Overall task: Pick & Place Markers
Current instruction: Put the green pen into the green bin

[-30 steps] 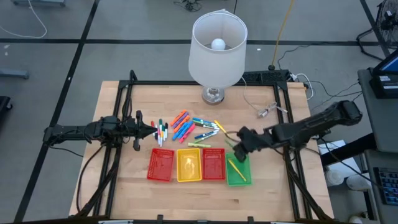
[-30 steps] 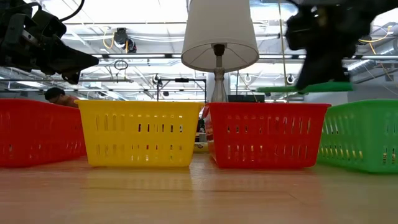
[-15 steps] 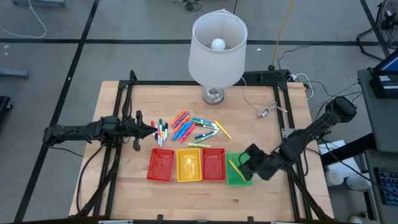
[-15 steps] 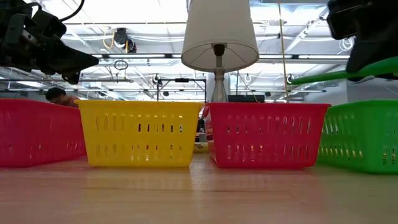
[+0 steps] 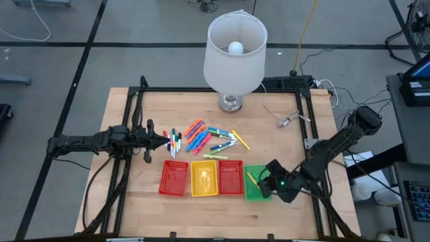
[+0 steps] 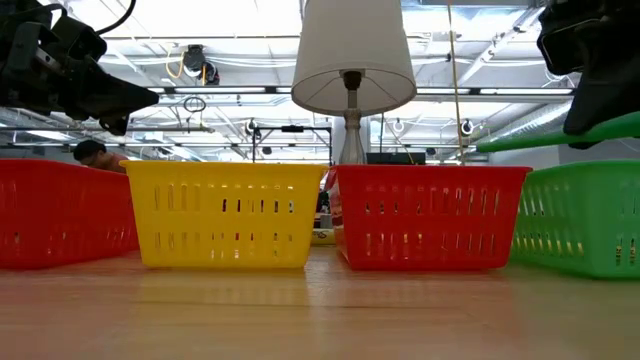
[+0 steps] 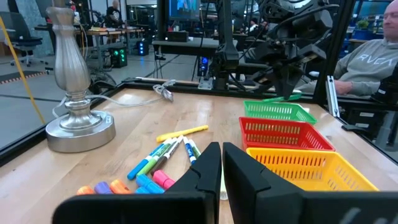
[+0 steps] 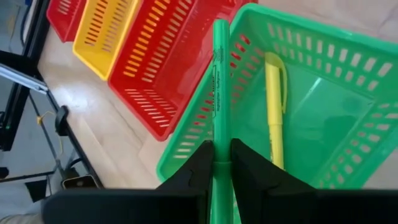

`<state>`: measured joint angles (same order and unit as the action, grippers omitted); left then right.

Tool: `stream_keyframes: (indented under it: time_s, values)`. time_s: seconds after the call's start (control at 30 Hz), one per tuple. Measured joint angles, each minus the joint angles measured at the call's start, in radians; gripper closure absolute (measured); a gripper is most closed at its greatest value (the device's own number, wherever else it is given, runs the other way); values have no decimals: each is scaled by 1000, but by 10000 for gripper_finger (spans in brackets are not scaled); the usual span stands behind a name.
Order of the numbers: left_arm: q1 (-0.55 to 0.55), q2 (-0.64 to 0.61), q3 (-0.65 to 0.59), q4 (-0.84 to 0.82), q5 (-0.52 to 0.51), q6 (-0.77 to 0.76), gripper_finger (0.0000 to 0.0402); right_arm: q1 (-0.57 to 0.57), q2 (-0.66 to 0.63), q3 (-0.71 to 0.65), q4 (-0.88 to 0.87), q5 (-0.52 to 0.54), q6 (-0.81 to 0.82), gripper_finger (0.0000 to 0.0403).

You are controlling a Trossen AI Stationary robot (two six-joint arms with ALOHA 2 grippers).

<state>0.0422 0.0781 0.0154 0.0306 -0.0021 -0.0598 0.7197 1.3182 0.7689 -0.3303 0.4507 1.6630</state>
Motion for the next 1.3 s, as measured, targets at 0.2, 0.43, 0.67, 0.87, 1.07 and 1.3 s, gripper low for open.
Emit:
stream_keyframes:
  time_s: [0.2,0.43,0.67,0.87,1.07,1.3]
  values:
    - [0,0,0,0,0,0,380,0,-1,0,-2,1,-7,370]
    - [0,0,0,0,0,0,380,0,-1,0,11,7,-47,370]
    - [0,0,0,0,0,0,380,2,-1,107,95,139,-294,376]
    - [0,0,0,0,0,0,380,17,-1,288,95,227,-576,376]
    - [0,0,0,0,0,0,380,70,46,465,93,327,-813,377]
    - [0,0,0,0,0,0,380,82,165,719,39,311,-935,377]
